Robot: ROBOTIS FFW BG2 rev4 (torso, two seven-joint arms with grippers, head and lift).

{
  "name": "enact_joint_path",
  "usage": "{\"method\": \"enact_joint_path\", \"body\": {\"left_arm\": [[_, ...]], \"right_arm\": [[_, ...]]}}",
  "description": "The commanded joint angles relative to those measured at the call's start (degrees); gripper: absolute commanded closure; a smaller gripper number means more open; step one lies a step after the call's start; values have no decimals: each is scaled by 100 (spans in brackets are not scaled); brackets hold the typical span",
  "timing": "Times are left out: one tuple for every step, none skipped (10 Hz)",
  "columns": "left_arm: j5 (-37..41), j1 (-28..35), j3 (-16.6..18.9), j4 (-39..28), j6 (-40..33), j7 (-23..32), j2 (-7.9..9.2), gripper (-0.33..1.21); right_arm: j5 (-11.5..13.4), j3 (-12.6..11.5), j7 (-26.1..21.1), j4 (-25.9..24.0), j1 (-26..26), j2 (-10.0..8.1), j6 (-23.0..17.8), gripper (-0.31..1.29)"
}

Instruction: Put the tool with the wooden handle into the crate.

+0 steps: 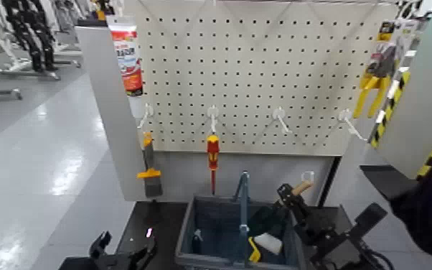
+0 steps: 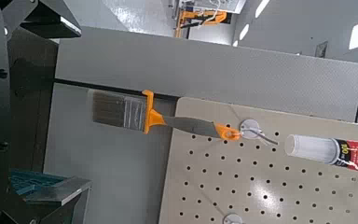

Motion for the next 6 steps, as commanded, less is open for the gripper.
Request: {"method": "enact_joint_path", "body": {"left_arm": [[0,1,-8,0,0,3,0,11],[0,-8,-8,9,0,-6,0,11],[0,-17,-17,9,9,3,0,11],[0,-17,-17,9,9,3,0,11],[0,-26,-17,9,9,-6,0,11],[0,-26,-26,17,9,-6,0,11]], "right_arm": [[-236,260,-129,133,-49,6,146,119],[-289,347,-164,168,-75,-2,199,119],[-429,470,-225,229,-102,-11,234,119],[-447,523,-252,238,-111,-11,313,119],[-456,532,-269,247,-111,-29,384,119],[-473,550,-287,247,-111,-29,419,119]]}}
